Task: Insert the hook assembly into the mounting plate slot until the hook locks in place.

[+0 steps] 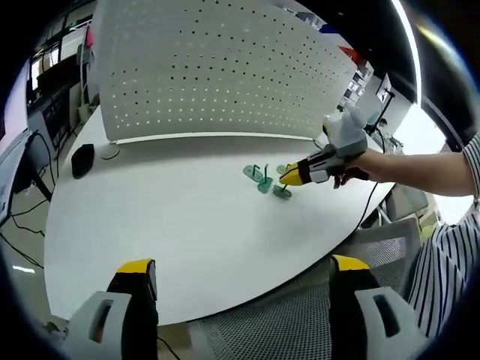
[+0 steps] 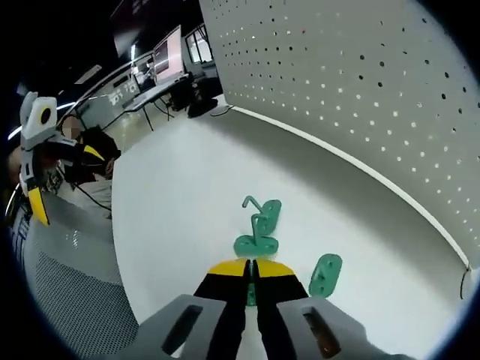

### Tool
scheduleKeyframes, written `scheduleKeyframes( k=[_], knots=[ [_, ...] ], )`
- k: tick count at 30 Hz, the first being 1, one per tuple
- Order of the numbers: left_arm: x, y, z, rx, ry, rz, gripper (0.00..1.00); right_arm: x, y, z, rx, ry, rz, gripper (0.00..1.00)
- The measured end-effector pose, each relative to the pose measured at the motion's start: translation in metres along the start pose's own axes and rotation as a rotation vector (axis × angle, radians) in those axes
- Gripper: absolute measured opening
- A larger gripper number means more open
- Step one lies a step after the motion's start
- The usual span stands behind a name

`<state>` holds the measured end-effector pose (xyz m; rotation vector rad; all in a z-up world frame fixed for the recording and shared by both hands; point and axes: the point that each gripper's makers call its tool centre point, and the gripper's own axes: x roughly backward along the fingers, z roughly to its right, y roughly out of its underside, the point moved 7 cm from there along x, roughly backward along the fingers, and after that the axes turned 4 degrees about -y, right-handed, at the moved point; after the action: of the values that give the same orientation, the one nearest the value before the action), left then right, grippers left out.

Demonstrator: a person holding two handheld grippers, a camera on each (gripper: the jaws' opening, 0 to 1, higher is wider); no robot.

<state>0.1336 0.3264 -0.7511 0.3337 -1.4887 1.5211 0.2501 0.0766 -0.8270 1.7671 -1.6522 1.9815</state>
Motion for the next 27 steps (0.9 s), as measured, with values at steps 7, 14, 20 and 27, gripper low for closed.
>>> scheduleKeyframes(
  k=[7, 14, 20, 27],
  knots=[
    [0.001, -0.009, 0.008, -0.026, 0.027, 0.023, 1.00, 0.018, -0.013, -0.003, -0.036, 0.018, 0.068, 0.00],
    [0.005, -0.024, 0.016, -0.054, 0.051, 0.056, 1.00, 0.043, -0.043, -0.002, -0.099, 0.052, 0.208, 0.00],
    [0.005, -0.048, 0.030, -0.071, 0.090, 0.092, 1.00, 0.072, -0.073, -0.008, -0.178, 0.083, 0.363, 0.00],
    [0.006, -0.078, 0.042, 0.079, 0.200, 0.144, 0.97, 0.097, -0.093, -0.031, -0.230, 0.058, 0.468, 0.00]
  ],
)
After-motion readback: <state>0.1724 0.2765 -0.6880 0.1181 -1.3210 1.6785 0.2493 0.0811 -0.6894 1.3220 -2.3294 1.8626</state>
